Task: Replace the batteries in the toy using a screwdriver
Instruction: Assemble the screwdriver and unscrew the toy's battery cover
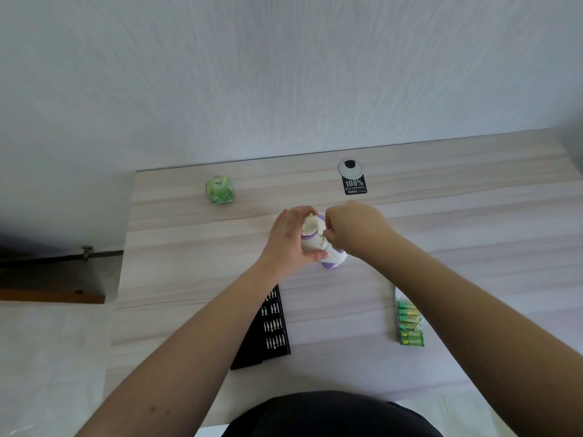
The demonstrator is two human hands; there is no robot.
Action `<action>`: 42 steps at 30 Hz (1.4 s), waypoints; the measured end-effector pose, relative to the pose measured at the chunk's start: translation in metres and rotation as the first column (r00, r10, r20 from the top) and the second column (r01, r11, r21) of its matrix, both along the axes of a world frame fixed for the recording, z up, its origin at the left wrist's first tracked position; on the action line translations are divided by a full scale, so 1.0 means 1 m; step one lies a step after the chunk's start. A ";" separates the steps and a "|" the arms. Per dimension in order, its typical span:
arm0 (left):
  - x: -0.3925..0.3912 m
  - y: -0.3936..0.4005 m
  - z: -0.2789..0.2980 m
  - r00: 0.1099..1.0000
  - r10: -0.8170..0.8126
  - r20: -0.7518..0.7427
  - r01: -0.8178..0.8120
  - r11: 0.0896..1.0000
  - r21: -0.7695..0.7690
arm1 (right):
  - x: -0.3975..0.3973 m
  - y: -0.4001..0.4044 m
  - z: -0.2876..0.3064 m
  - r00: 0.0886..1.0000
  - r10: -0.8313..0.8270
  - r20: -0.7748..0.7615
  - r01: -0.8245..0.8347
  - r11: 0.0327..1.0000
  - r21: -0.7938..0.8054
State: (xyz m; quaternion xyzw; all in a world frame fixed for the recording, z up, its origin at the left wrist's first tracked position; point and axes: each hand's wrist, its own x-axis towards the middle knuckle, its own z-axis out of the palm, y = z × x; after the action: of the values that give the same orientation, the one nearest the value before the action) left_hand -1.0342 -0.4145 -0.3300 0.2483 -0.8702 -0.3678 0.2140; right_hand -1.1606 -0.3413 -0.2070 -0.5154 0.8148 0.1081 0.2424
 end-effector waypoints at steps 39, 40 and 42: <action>0.004 0.006 0.018 0.993 0.017 0.118 -0.026 0.997 0.076 | 0.003 0.001 -0.003 0.950 0.143 -0.276 -0.149 0.989 0.002; 0.004 0.007 0.017 0.993 0.022 0.116 -0.032 0.996 0.080 | 0.003 -0.001 -0.001 0.963 0.113 -0.246 -0.118 0.993 -0.006; 0.004 0.007 0.016 0.994 0.032 0.103 -0.041 0.996 0.081 | 0.005 -0.005 -0.007 0.979 0.070 -0.192 -0.081 0.996 -0.046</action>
State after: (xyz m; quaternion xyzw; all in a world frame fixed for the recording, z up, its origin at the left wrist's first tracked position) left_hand -1.0301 -0.4075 -0.3140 0.2912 -0.8592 -0.3868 0.1656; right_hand -1.1552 -0.3462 -0.2137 -0.5396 0.8167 0.1443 0.1451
